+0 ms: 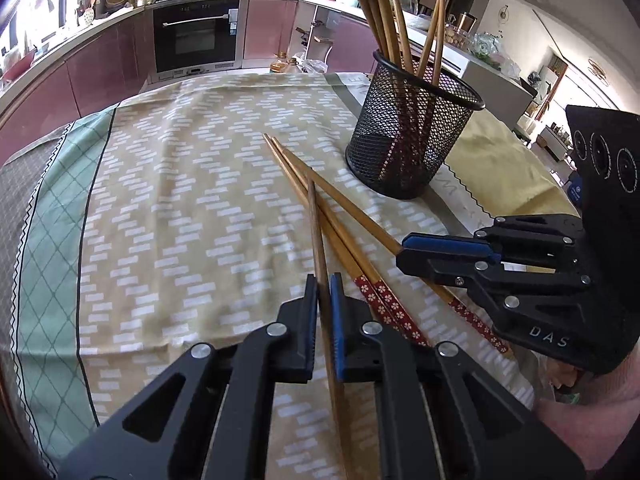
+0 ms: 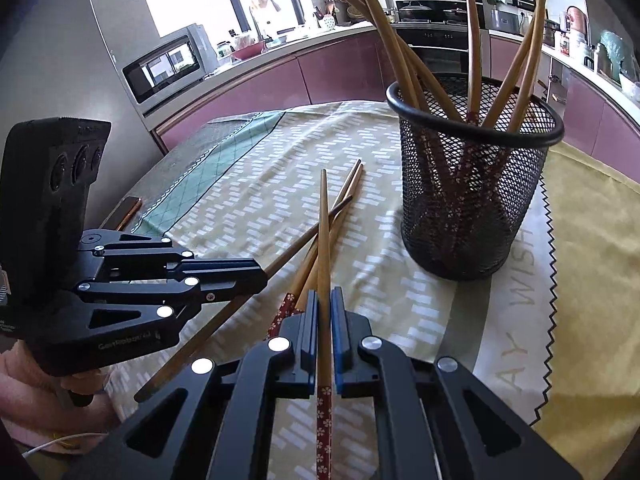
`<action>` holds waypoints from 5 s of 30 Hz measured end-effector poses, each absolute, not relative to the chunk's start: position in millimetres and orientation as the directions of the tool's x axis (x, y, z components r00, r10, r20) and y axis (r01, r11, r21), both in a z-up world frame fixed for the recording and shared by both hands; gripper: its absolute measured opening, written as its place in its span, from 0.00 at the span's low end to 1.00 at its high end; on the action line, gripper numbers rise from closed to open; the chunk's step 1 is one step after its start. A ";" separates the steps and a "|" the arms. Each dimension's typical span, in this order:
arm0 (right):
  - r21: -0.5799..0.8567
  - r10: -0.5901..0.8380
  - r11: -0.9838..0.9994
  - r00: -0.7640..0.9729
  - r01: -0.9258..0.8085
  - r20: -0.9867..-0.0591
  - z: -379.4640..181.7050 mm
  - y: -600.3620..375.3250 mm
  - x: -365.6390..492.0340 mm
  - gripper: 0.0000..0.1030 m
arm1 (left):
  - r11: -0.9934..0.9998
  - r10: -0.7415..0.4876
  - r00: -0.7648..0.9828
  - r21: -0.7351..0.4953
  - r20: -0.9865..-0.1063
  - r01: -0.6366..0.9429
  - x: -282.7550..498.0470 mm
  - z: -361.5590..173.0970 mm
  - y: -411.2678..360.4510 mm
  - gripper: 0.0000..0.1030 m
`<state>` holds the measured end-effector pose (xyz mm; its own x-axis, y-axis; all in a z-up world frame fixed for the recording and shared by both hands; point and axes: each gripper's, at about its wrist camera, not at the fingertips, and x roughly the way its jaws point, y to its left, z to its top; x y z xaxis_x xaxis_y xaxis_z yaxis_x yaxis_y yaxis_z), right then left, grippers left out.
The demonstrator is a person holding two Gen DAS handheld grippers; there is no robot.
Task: Organize utensils
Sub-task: 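Close the right tool on a chopstick while the left tool grasps another chopstick, then raise the right tool's chopstick upright over the cup while the left tool raises its own, then lower both held chopsticks down into the mesh cup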
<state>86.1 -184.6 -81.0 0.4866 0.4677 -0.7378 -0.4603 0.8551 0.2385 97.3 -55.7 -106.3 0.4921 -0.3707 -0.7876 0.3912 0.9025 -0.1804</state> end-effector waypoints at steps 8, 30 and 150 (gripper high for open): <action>0.225 0.455 0.858 0.478 -0.462 -0.752 -85.5 -180.7 89.5 0.05 | 0.902 -0.371 0.487 -0.182 -0.790 0.392 97.9 -107.0 -57.4 0.07; 0.206 0.438 0.862 0.477 -0.463 -0.762 -87.8 -171.0 95.5 0.06 | 0.908 -0.334 0.482 -0.139 -0.810 0.395 118.2 -113.5 -70.6 0.09; 0.187 0.422 0.905 0.743 -0.383 -0.520 36.6 -263.2 131.0 0.06 | 0.796 -0.568 0.593 -0.196 -0.571 0.573 163.7 55.3 -106.5 0.07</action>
<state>131.0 -263.2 36.6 0.7428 0.4216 -0.5201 -0.3826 0.9048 0.1870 163.7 -106.5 55.3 0.5934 -0.5677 -0.5706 0.5728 0.7959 -0.1961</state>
